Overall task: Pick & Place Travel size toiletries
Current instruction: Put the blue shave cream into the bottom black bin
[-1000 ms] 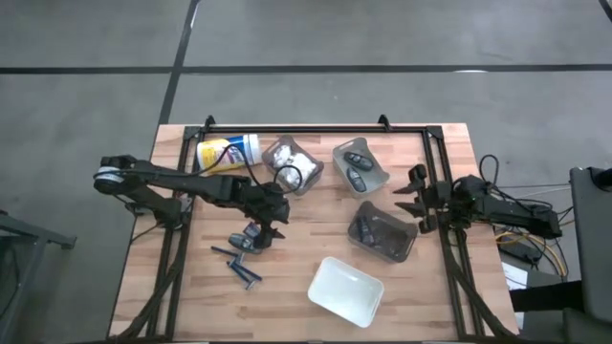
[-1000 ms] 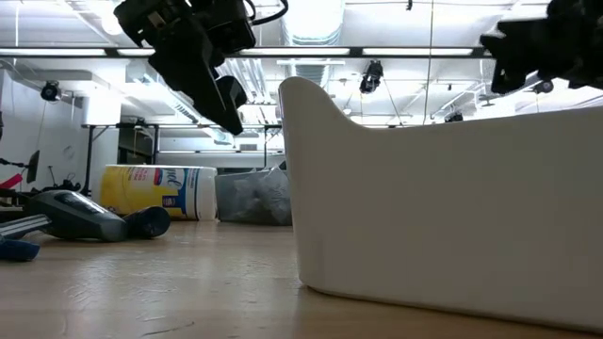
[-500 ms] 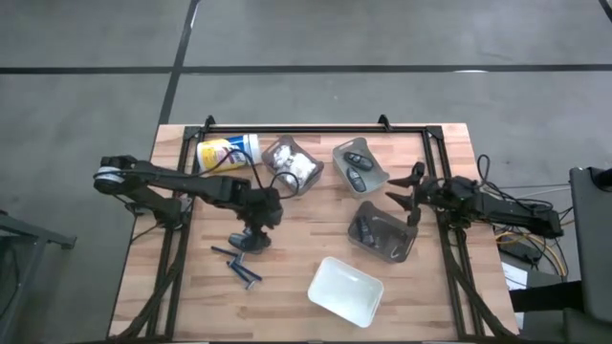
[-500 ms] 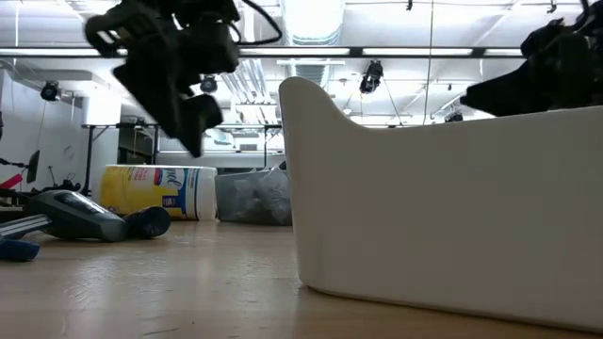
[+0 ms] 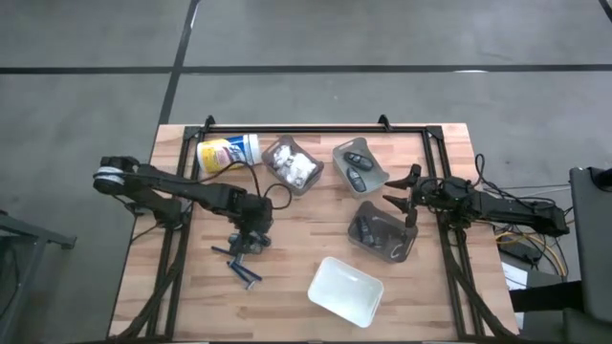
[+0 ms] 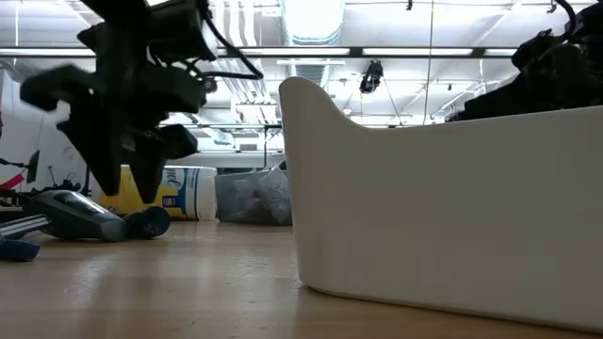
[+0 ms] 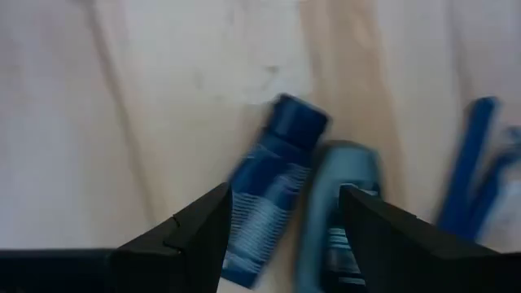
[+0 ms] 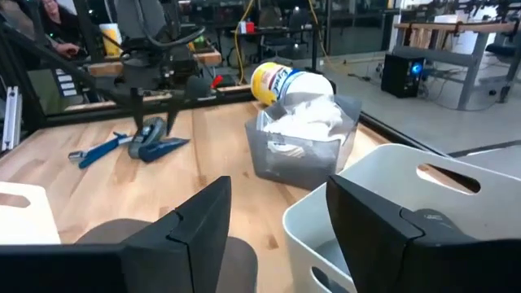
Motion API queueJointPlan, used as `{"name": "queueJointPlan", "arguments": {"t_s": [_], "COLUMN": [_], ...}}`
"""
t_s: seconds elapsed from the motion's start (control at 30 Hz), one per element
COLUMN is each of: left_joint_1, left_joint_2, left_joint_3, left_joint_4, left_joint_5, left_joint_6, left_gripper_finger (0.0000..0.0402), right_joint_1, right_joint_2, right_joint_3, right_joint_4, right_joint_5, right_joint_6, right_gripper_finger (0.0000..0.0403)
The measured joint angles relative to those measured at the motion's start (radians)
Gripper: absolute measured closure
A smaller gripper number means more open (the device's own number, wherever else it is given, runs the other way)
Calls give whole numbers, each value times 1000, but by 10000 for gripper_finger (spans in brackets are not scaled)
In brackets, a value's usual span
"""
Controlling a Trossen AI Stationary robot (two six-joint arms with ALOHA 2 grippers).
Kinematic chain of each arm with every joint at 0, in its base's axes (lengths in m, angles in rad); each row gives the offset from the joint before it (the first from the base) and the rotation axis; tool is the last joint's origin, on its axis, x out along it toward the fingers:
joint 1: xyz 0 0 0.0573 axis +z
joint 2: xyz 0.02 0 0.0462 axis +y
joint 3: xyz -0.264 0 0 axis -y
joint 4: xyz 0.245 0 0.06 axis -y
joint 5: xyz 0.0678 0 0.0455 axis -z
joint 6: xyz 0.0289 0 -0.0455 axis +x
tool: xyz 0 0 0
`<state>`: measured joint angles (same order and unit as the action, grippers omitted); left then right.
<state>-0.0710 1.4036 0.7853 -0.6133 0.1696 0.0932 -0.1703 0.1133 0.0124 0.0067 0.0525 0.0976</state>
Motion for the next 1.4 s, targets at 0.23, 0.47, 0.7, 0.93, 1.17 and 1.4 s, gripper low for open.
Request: {"name": "queueJointPlan", "arguments": {"t_s": [0.23,0.47,0.7,0.93,1.17,1.4], "left_joint_1": [-1,-1,-1,-1,-2,-3], "left_joint_2": [0,0,0,-2,-3,2], "left_joint_3": [-57,-127,-191,-269,-313,-316], "left_joint_4": [162,259,341,503,582,662], "left_joint_5": [-15,-14,-17,-68,-102,-89], "left_joint_6": [71,71,70,72,66,62], "left_gripper_finger": [170,170,172,186,217,268], "right_joint_1": [0,0,0,0,0,0], "right_joint_2": [1,2,1,1,1,1], "right_joint_3": [0,0,0,0,0,0], "right_joint_4": [1,2,2,2,2,2], "right_joint_5": [0,0,0,0,0,-1], "right_joint_6": [0,0,0,0,1,1], "right_gripper_finger": [209,229,251,272,293,316]}}
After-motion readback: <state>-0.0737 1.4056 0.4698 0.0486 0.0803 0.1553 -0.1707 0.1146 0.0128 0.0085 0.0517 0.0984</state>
